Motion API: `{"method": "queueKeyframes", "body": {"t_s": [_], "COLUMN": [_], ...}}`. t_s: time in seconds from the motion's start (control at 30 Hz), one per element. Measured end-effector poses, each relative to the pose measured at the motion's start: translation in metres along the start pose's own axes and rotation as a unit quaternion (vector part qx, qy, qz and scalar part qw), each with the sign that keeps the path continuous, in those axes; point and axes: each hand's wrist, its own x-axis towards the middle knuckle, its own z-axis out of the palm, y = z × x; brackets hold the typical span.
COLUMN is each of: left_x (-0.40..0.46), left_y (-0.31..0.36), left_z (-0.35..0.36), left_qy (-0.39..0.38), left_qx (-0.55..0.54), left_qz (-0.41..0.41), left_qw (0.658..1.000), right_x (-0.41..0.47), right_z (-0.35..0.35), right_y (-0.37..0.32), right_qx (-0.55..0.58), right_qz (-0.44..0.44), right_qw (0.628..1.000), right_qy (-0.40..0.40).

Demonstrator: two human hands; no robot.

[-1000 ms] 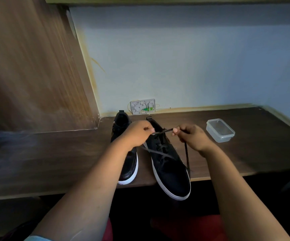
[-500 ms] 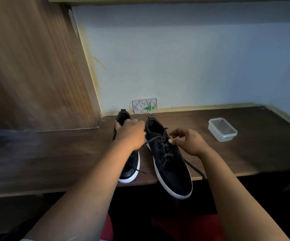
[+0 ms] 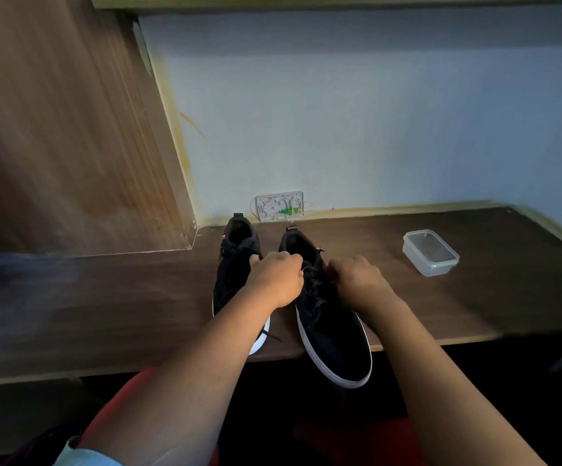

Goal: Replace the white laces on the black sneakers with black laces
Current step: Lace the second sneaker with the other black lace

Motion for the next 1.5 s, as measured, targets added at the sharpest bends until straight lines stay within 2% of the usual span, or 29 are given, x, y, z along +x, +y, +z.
{"method": "queueKeyframes", "body": {"t_s": [0.07,0.13,0.23,0.33,0.53,0.7,0.83,0.93,1.13,1.27,1.4,1.5], "left_x": [0.001,0.001,0.002,0.002,0.006,0.014,0.020,0.021,0.022,0.014,0.011,0.008], "left_y": [0.000,0.000,-0.002,-0.005,-0.004,-0.004,-0.015,-0.025,-0.032,-0.029,-0.022,-0.023], "left_z": [0.003,0.005,0.004,0.004,0.008,0.016,0.016,0.015,0.013,0.012,0.018,0.016], "left_qy": [-0.010,-0.012,-0.009,-0.010,0.095,0.001,-0.007,-0.026,-0.009,0.036,0.012,0.006], "left_qx": [0.000,-0.001,-0.004,-0.012,-0.084,-0.208,-0.275,-0.322,-0.268,-0.272,-0.147,-0.137], "left_qz": [0.003,0.002,0.001,-0.001,0.035,0.011,0.012,-0.006,0.022,0.001,0.059,0.088], "left_qw": [1.000,1.000,1.000,1.000,0.991,0.978,0.961,0.946,0.963,0.962,0.987,0.987], "right_x": [-0.001,0.001,0.005,0.003,0.006,0.010,0.011,0.011,0.014,0.009,0.005,0.001], "right_z": [0.000,0.003,0.004,0.004,0.009,0.015,0.012,0.010,0.013,0.004,-0.001,-0.003], "right_y": [-0.002,0.001,0.008,0.010,0.008,0.007,0.012,0.020,0.016,0.019,0.018,0.019], "right_qx": [-0.049,-0.039,0.016,0.065,0.159,0.113,0.142,0.169,0.189,0.250,0.202,0.206], "right_qz": [0.000,0.005,0.010,-0.012,-0.049,-0.084,-0.103,-0.085,-0.060,-0.024,-0.018,-0.030], "right_qw": [0.999,0.999,0.999,0.998,0.985,0.990,0.981,0.977,0.975,0.967,0.979,0.977], "right_qy": [0.000,-0.005,-0.034,-0.025,0.033,0.026,0.084,0.098,0.099,0.052,-0.013,-0.052]}}
